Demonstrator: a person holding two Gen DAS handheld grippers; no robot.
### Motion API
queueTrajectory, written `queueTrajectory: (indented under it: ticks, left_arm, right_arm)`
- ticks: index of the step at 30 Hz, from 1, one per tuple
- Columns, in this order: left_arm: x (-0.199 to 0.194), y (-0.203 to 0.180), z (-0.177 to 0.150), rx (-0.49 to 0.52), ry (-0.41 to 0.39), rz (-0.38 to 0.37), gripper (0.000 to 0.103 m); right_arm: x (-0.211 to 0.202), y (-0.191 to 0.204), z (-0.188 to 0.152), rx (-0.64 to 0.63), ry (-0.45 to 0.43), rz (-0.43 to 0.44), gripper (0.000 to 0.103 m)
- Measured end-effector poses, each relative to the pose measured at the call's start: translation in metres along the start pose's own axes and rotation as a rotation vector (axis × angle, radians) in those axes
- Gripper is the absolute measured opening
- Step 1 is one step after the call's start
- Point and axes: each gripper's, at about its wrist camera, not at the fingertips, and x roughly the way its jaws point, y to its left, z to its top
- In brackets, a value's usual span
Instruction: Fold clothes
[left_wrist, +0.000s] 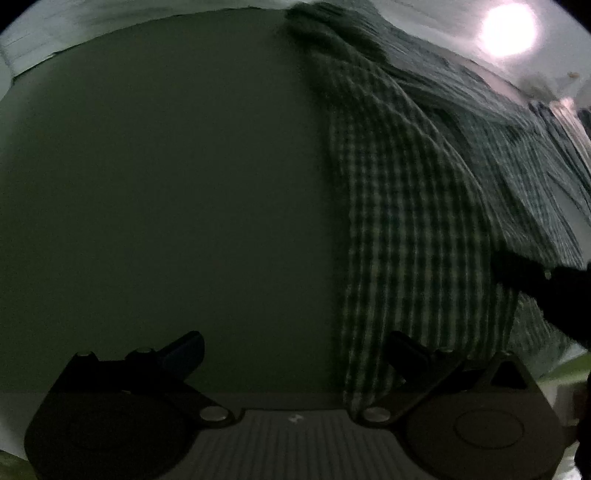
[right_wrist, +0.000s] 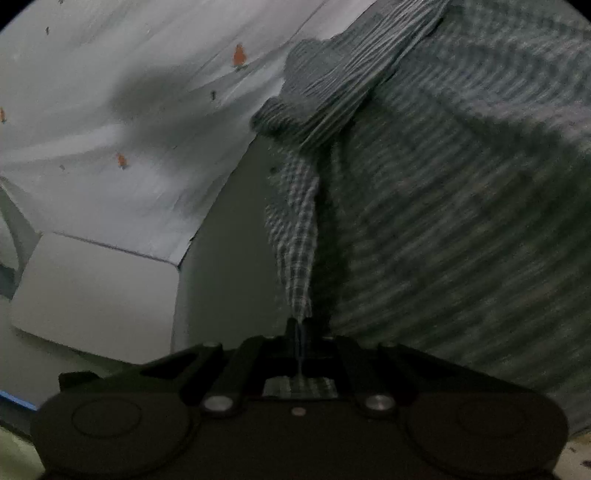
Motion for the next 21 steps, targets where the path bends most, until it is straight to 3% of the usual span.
queueTrajectory:
  ticks: [9, 15, 21]
  left_arm:
    - [0.011, -0.041, -0.023, 0.096, 0.081, 0.077, 0.103]
    - [0.012, -0.043, -0.027, 0.069, 0.104, 0.092, 0.103]
    - [0.009, -0.038, -0.005, -0.021, 0.057, 0.072, 0.103]
  right_arm:
    - [0.0, -0.018, 0.021, -0.058, 0.041, -0.095, 0.001]
    - [0.011, -0.022, 0.026, -0.088, 0.099, -0.115, 0.001]
    - [0.011, -0.024, 0.041, -0.089, 0.129, -0.117, 0.009]
